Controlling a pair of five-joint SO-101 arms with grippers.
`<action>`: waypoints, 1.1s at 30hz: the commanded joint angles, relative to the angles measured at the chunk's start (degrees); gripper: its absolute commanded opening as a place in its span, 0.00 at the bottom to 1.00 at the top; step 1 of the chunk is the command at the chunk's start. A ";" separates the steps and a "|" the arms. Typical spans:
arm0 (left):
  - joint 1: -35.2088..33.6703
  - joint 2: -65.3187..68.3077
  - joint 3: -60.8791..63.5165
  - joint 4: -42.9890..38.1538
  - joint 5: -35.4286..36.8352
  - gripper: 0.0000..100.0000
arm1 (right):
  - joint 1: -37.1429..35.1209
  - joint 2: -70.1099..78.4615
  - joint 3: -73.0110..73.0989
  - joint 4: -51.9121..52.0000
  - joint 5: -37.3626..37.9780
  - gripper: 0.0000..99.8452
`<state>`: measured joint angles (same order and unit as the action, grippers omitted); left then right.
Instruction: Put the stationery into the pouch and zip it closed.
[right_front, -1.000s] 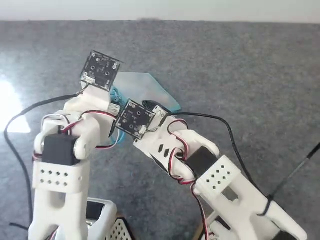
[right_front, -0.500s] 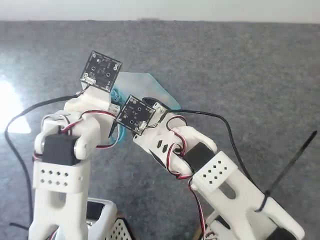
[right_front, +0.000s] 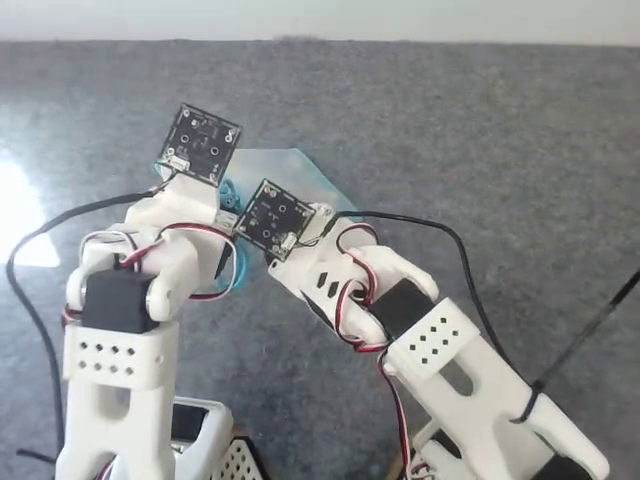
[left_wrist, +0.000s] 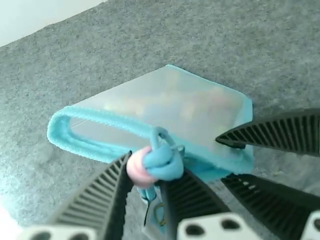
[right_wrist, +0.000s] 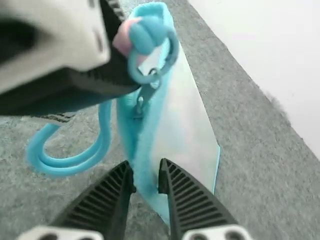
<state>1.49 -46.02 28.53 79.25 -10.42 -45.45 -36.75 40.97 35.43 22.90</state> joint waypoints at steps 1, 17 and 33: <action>-0.53 1.23 1.19 -3.87 -0.62 0.01 | 0.84 -0.92 -6.42 4.00 0.44 0.01; -8.00 1.41 8.57 -12.66 -0.62 0.01 | 1.01 -26.24 5.01 15.60 2.73 0.01; 1.85 1.32 3.38 -5.36 -1.76 0.01 | -5.93 -28.97 6.42 22.02 -0.53 0.07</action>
<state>0.44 -44.70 39.52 69.58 -11.65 -49.93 -69.54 47.47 57.41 23.08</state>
